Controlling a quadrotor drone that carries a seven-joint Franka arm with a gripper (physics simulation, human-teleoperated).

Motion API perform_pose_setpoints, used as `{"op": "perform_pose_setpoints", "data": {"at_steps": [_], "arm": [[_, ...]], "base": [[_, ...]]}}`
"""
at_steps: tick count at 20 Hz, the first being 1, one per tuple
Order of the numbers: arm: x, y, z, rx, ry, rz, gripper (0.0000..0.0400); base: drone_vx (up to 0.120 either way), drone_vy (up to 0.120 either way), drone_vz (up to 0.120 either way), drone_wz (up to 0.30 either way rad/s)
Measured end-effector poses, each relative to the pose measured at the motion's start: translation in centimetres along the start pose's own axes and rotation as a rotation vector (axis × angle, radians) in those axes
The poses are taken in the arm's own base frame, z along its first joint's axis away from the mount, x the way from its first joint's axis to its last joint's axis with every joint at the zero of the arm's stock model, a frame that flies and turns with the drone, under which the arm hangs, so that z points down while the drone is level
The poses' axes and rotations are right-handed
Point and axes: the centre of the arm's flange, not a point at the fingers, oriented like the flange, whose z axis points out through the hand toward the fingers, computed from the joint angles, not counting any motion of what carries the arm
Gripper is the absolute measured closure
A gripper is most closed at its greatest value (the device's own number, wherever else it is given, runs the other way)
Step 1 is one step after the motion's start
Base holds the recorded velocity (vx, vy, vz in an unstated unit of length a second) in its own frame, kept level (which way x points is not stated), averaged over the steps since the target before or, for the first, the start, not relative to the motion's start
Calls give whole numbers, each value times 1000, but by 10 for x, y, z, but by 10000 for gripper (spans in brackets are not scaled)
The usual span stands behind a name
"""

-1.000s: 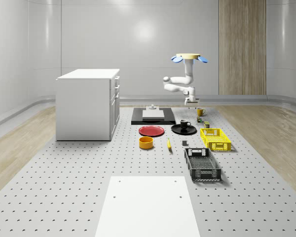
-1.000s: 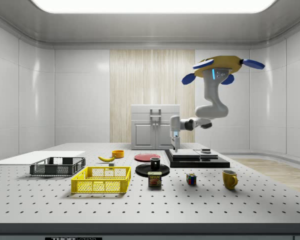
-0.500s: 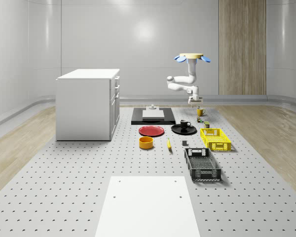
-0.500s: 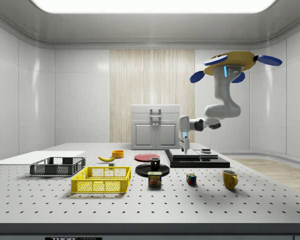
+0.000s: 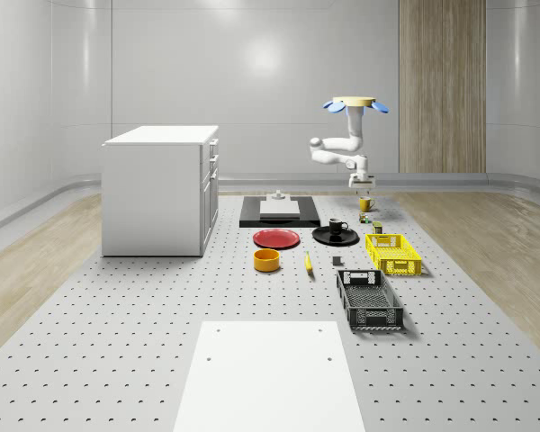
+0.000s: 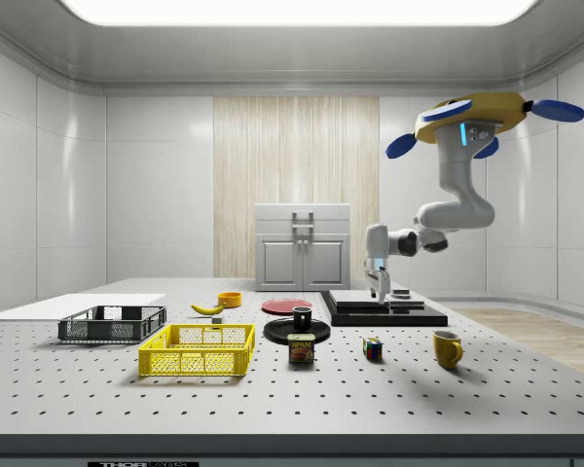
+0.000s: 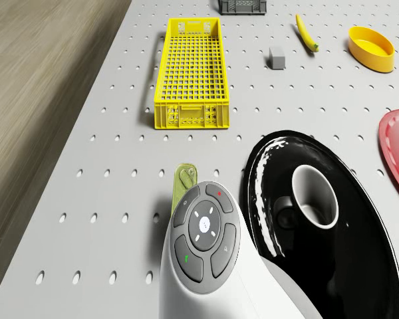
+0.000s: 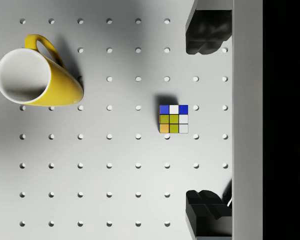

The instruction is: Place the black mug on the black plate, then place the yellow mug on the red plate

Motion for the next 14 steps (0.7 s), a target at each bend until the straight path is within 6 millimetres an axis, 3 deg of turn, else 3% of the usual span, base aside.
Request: {"op": "perform_pose_setpoints", "data": {"at_steps": [14], "arm": [[0,0,0,0,0,0,0]], "base": [[-120,0,0,0]]}}
